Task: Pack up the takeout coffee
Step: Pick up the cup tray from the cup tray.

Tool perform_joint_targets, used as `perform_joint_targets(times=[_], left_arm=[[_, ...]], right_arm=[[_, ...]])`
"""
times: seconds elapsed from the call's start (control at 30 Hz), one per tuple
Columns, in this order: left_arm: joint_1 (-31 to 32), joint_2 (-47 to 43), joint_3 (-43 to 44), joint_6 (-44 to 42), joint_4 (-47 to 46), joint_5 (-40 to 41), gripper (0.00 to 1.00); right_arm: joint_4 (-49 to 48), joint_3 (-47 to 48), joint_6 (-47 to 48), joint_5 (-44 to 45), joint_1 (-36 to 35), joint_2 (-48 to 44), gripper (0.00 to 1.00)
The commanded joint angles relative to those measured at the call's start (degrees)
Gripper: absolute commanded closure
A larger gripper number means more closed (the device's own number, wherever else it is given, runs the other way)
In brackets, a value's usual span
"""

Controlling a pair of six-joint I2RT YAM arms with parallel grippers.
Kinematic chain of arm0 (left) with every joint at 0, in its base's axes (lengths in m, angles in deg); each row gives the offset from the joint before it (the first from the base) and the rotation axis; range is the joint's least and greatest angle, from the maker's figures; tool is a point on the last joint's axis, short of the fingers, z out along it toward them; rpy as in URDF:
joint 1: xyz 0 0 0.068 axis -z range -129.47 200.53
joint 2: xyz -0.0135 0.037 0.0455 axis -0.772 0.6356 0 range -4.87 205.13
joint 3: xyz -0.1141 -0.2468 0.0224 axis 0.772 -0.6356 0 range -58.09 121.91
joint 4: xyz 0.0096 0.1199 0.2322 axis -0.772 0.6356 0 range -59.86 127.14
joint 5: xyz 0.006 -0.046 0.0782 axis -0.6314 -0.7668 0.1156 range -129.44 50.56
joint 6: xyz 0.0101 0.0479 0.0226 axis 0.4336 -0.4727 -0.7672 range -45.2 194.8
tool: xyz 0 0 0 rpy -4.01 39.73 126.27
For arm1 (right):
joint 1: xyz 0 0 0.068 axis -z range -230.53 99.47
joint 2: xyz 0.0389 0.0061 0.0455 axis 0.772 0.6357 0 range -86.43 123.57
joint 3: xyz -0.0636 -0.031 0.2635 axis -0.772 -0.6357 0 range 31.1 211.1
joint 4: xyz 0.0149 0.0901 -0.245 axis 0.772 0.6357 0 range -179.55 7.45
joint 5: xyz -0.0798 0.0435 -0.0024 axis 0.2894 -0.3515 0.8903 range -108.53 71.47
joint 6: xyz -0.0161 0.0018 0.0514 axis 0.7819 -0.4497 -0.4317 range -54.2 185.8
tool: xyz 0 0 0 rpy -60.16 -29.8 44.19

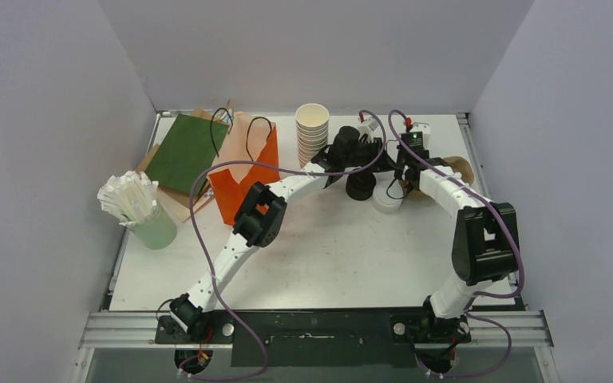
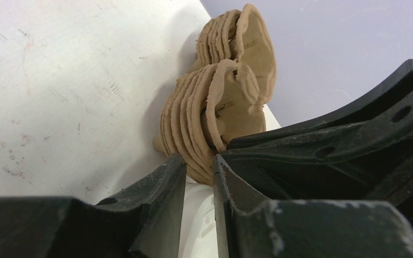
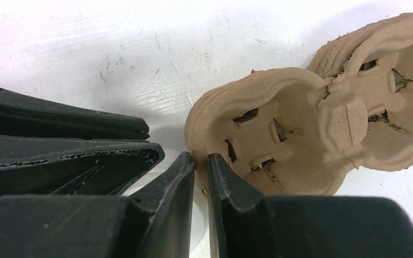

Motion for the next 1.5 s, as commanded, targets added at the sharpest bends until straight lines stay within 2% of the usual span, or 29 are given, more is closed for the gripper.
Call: perform_joint_targets(times=[0.0,0.23,0.67,0.8,0.97,1.33,1.47], left_arm=[[-0.07,0.77,2.03,3.03,-6.89,-2.83,0.75],[0.28,2.01,2.02,4.99,-9.19,-3.6,0.63],[0.42,4.09,3.03,7.69,-11.87,-5.06,0.62],[0.15,2.73,0.64,9.02,-14.52,-4.71,0.6],[-0.1,2.22,0.25,10.45,-15.95,-4.05,0.65],[-0.09,3.55,2.28,11.34,-15.79,-4.29,0.65],[-0.07,4.33,2.8,11.31,-15.23,-4.31,0.7]], right_arm=[[-0.15,1.43,-0.49,1.33,-0.68,-3.59,0.88],[-0.33,0.45,-0.77,1.47,-0.76,-5.03,0.91],[-0.76,0.36,-0.65,0.24,-0.68,-4.82,0.96],[-0.88,0.23,-0.84,0.32,-0.73,-4.84,0.97],[-1.54,-0.45,-0.98,-0.3,-0.68,-5.25,1.0],[-2.16,-1.52,-1.21,-2.08,-0.68,-5.46,1.0],[-2.25,-1.7,-1.39,-2.27,-0.7,-6.09,1.0]])
